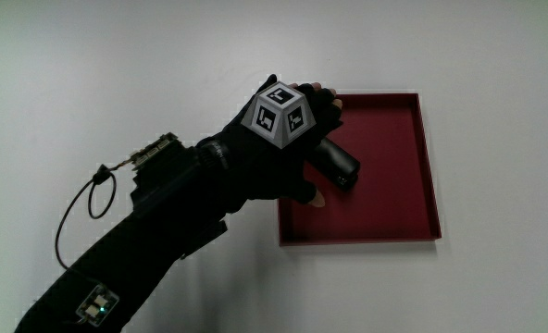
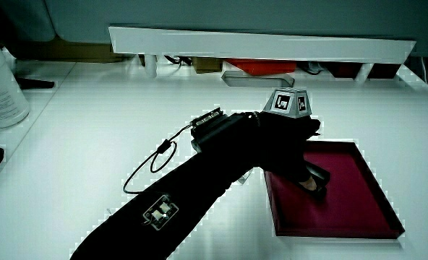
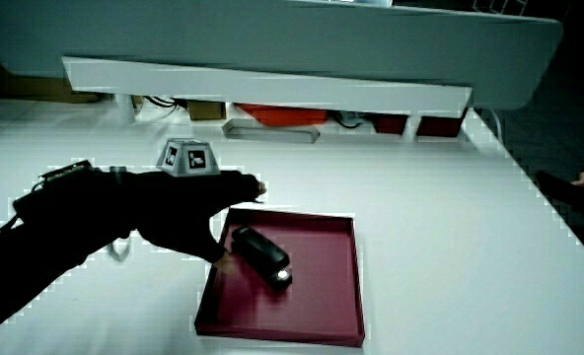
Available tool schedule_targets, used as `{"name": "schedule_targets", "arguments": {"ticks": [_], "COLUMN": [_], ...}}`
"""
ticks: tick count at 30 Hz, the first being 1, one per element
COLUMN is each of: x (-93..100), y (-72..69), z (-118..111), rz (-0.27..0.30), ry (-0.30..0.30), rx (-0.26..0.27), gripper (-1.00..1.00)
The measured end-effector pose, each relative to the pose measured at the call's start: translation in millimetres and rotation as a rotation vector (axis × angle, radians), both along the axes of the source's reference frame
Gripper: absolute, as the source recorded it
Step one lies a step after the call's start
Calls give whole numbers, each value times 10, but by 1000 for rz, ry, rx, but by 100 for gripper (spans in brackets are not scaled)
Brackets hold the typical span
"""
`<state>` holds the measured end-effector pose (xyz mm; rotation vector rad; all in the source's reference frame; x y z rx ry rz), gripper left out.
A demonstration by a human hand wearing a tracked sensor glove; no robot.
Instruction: Pick stapper from plate
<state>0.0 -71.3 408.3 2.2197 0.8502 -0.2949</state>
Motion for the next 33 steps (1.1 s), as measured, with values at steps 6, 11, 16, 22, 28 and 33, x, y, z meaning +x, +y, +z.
{"name": "schedule_targets", "arguments": {"ticks": [6, 11, 16, 22, 28, 33], "x": [98, 241, 317, 337, 349, 347], "y": [-111, -92, -59, -63, -64, -77], "z": [191, 451, 560, 675, 670, 665], "rz": [-25, 16, 39, 40, 51, 35], "ry": [-1, -55, -93, -105, -60, -31], "rx": [-46, -56, -45, -41, -3, 12], "gripper": [0, 0, 0, 0, 8, 46]}}
